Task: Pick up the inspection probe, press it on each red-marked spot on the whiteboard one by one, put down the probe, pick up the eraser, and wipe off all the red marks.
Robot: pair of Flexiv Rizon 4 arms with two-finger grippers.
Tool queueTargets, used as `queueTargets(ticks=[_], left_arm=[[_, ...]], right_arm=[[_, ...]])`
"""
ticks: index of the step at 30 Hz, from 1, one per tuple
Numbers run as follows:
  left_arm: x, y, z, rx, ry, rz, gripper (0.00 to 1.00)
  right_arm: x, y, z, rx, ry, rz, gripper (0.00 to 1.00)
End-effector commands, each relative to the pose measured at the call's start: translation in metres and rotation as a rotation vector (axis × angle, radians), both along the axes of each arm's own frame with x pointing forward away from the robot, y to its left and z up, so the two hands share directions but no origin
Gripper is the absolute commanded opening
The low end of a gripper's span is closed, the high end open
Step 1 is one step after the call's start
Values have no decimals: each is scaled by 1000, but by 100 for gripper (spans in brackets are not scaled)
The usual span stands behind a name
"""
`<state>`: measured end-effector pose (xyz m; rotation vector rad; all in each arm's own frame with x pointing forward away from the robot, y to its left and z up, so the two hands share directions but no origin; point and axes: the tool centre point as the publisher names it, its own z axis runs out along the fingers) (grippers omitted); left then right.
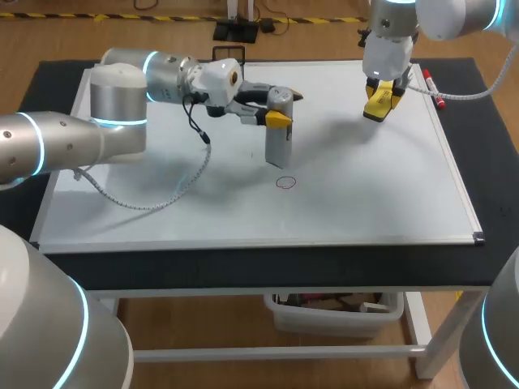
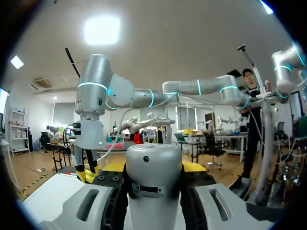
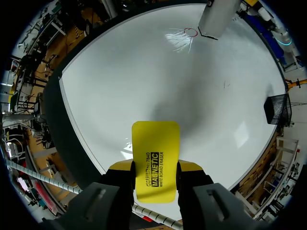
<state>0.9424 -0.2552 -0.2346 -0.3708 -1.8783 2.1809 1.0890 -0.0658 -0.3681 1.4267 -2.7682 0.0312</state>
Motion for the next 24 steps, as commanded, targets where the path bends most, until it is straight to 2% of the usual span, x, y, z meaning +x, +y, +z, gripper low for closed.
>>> queueTargets(ticks=[1,8,24], left_arm=[[6,21,12,28,-8,42,0],[31,51,16,26,3,116,0],[71,121,17,10,15,265,0]], right_arm=[[0,-1,1,-3,0,1,0],[0,-1,1,-3,0,1,0],[0,-1,1,-3,0,1,0]])
